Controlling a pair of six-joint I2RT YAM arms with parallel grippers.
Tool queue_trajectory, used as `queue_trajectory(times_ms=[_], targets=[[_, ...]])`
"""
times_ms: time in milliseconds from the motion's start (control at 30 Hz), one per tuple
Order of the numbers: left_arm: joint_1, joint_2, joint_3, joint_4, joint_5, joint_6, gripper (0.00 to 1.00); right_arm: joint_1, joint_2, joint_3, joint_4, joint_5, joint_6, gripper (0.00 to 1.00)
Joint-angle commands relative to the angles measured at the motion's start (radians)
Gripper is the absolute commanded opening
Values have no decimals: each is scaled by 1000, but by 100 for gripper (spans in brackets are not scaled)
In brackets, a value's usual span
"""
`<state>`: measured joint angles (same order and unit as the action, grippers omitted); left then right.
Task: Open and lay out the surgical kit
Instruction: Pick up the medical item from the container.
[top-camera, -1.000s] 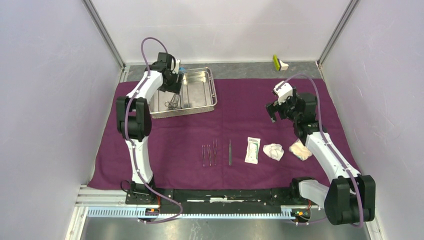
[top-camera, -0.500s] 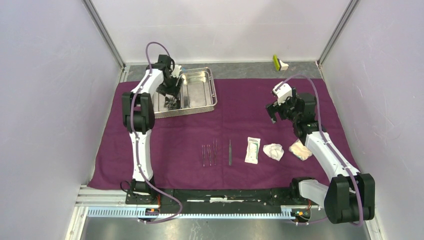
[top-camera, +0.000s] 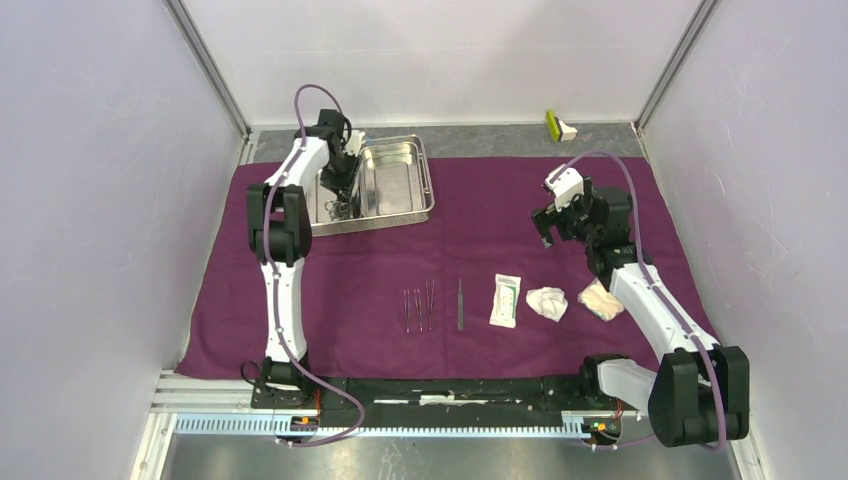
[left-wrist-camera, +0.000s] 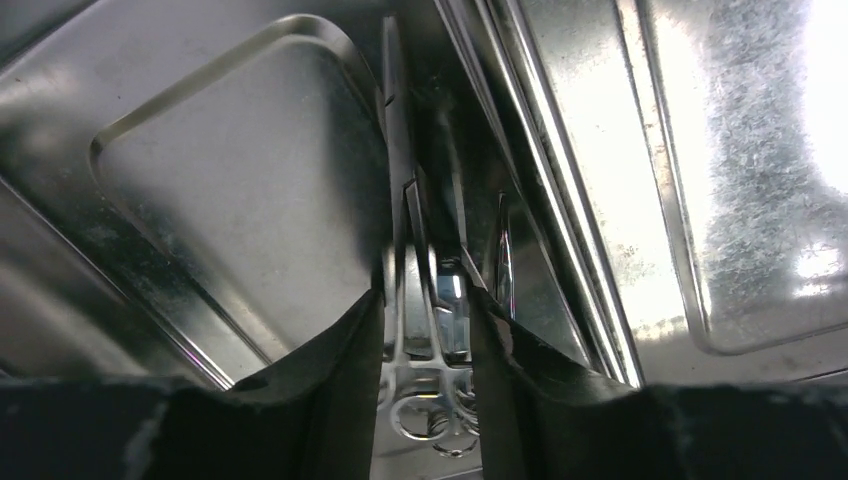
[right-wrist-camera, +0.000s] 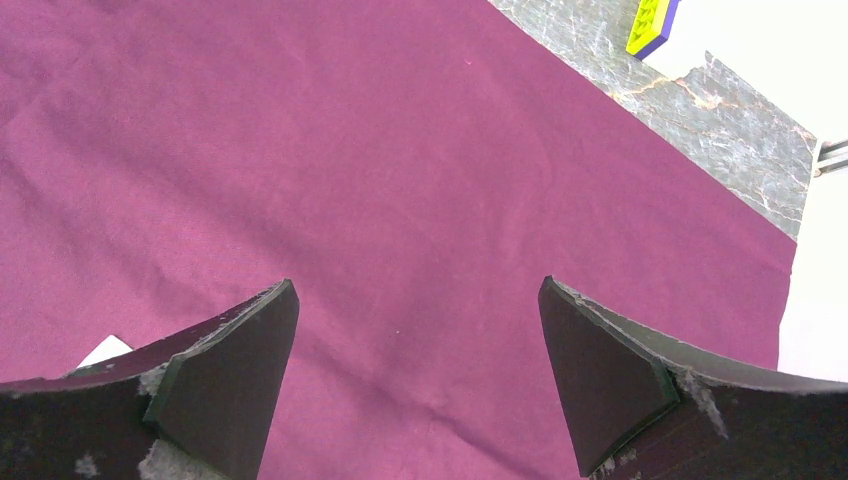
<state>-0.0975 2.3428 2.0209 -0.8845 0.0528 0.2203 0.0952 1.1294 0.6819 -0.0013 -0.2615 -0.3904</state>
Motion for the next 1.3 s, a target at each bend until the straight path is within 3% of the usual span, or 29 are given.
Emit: queue_trajectory(times_ms=[0,167,400,833,1267], targets=[[2,21,16,-13,-73,48,37,-4,1,-7,30,-5,-7,98],[2,24,27,-14,-98,68,17,-5,-2,-7,31,-8,-7,98],[2,10,63,-14,-98,89,3,-5,-1,-7,31,-8,-8,98],[13,-68,80,-13,-57,92,2,-5,1,-7,30,-9,-8,98],[29,-193,-19,28,36,93,2,-5,13,-3,22,-105,-4,98]])
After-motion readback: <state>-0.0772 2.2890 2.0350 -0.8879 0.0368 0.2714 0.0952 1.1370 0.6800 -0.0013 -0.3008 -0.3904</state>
